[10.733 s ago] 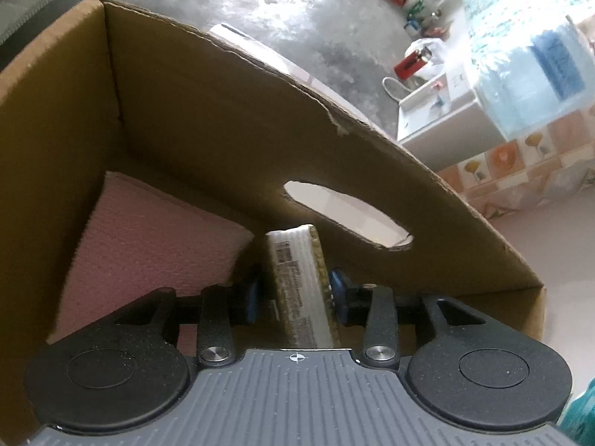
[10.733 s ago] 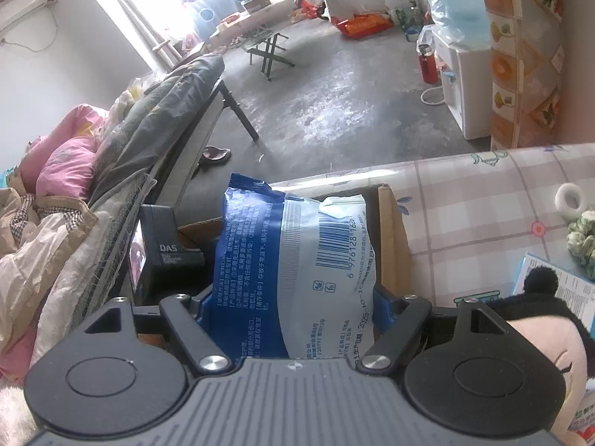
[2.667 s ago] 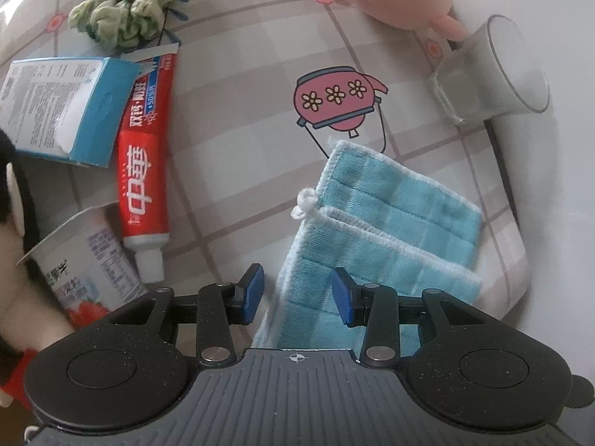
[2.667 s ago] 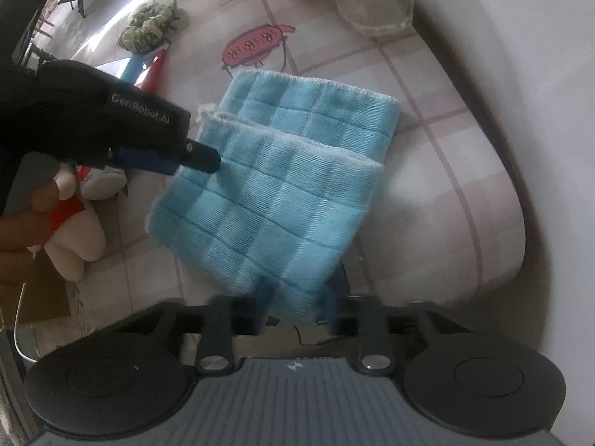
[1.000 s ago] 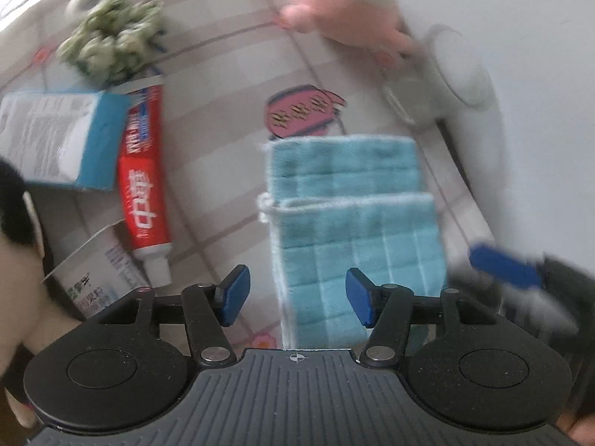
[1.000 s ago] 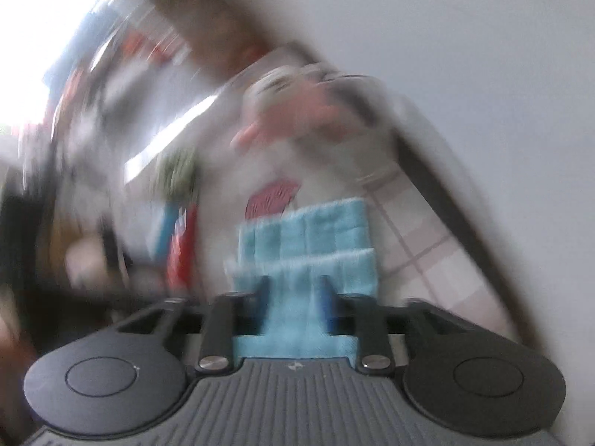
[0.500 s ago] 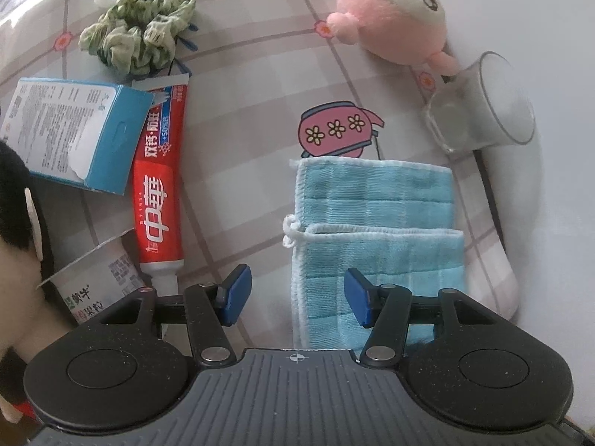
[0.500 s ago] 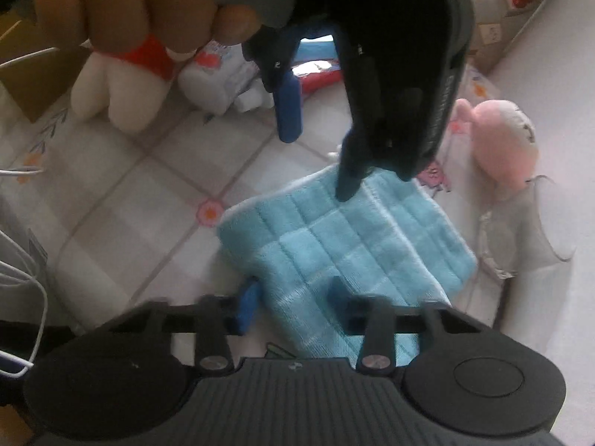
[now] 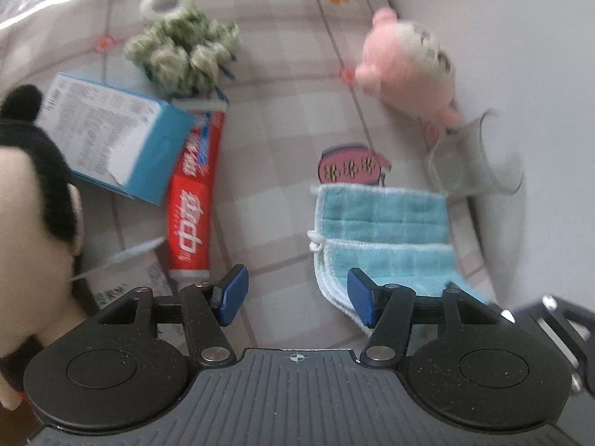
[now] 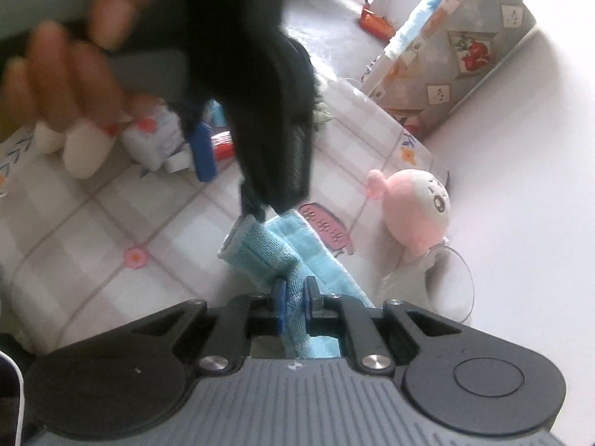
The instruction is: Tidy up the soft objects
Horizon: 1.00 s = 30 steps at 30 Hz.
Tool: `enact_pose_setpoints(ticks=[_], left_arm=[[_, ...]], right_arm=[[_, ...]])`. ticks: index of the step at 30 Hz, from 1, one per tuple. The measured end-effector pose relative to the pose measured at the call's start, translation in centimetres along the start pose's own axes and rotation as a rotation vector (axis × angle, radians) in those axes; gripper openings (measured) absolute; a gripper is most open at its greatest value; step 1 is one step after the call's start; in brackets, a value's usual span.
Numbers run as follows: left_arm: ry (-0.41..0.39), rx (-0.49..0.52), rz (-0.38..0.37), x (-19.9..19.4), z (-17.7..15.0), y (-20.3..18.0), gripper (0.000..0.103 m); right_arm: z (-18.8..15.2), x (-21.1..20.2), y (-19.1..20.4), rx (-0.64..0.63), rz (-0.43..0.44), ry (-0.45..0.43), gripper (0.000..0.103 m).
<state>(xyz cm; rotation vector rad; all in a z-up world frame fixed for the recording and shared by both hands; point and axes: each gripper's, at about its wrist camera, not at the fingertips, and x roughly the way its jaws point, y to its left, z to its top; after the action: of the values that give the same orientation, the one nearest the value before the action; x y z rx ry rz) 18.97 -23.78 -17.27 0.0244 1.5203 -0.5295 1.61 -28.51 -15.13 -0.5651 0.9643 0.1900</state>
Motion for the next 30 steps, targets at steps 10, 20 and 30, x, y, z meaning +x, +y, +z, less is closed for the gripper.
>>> enact_pose_setpoints(ticks=[10, 20, 30], left_arm=[[-0.115, 0.013, -0.044, -3.7, -0.4, 0.6, 0.068], [-0.067, 0.033, 0.031, -0.1, 0.7, -1.3, 0.067], [-0.029, 0.01, 0.025, 2.3, 1.4, -2.0, 0.063]], right_arm=[[1.6, 3.8, -2.9, -0.02, -0.019, -0.052, 0.01], [0.5, 6.1, -3.8, 0.095, -0.06, -0.066, 0.021], [-3.6, 0.8, -7.6, 0.529, 0.024, -0.042, 0.06]])
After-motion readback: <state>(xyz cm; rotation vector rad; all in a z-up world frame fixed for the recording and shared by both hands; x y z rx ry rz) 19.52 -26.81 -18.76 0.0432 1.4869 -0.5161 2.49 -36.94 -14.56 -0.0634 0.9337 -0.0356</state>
